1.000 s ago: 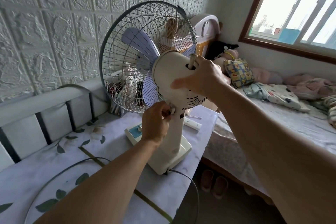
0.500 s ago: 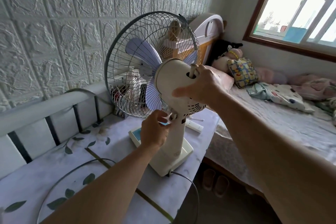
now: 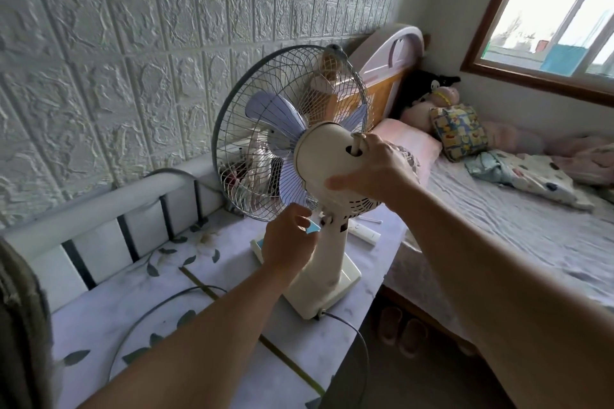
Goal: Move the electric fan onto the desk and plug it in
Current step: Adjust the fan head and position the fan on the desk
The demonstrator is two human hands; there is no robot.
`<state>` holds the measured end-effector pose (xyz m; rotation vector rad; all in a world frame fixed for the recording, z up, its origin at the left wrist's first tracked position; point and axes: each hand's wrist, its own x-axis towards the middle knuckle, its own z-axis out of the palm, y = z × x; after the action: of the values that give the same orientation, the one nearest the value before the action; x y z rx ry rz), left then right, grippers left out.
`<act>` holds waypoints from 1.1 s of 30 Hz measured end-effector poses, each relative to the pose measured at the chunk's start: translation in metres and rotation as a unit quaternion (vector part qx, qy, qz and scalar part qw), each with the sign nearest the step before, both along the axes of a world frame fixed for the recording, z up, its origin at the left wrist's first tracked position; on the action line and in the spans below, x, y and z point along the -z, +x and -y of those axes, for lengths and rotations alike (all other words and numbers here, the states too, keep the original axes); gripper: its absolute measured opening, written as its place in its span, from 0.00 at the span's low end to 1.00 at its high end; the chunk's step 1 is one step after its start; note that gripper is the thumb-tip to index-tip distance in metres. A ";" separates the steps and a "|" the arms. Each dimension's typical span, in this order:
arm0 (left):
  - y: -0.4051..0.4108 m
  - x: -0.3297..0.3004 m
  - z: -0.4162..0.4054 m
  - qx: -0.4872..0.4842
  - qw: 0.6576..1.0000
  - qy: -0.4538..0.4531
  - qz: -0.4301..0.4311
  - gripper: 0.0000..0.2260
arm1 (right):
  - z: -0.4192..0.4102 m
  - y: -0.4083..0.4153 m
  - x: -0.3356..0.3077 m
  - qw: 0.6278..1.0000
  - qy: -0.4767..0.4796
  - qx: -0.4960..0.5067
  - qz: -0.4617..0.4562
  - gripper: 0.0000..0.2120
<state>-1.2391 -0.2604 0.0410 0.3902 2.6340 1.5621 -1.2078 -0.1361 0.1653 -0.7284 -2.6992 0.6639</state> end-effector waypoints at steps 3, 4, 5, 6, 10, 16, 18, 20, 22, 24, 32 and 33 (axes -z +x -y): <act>0.002 -0.006 0.002 0.001 1.000 0.000 -0.002 0.13 | 0.001 0.005 -0.003 1.000 -0.012 -0.005 -0.005 0.39; 0.002 -0.007 0.003 0.001 1.000 0.001 -0.002 0.13 | 0.001 0.007 -0.003 1.000 -0.016 -0.005 -0.006 0.40; 0.003 -0.009 0.004 0.000 1.000 0.002 -0.002 0.13 | 0.002 0.009 -0.004 1.000 -0.017 -0.005 -0.009 0.41; 0.003 -0.011 0.004 -0.001 1.000 0.002 0.000 0.13 | 0.002 0.010 -0.004 1.000 -0.018 -0.002 -0.011 0.43; 0.005 -0.018 0.006 -0.002 1.000 -0.003 0.001 0.14 | 0.000 0.017 -0.005 1.000 -0.018 0.000 -0.014 0.47; 0.008 -0.025 0.006 0.004 1.000 -0.005 -0.006 0.14 | -0.003 0.024 -0.004 1.000 -0.016 -0.001 -0.025 0.47; 0.011 -0.026 0.008 0.005 1.000 0.000 -0.003 0.14 | -0.004 0.030 -0.003 0.999 -0.022 0.002 -0.030 0.47; 0.015 -0.025 0.010 0.007 1.000 0.002 -0.003 0.14 | -0.005 0.037 -0.001 1.000 -0.024 0.005 -0.019 0.48; 0.019 -0.026 0.011 0.009 1.000 -0.012 -0.004 0.14 | -0.005 0.051 0.001 0.999 -0.030 0.012 0.006 0.50; 0.023 -0.027 0.010 0.005 1.000 -0.016 0.001 0.14 | -0.006 0.064 0.005 0.999 -0.030 0.018 0.016 0.51; 0.039 -0.025 0.004 -0.019 0.999 -0.047 -0.003 0.17 | -0.019 0.086 0.028 0.998 -0.002 0.020 0.064 0.48; 0.041 -0.023 0.000 -0.030 0.998 -0.055 -0.001 0.17 | -0.027 0.085 0.032 0.997 0.001 0.011 0.071 0.48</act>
<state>-1.1981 -0.2607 0.0635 0.3087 2.7419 1.4249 -1.1228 -0.1094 0.1335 -0.8347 -2.8143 0.6267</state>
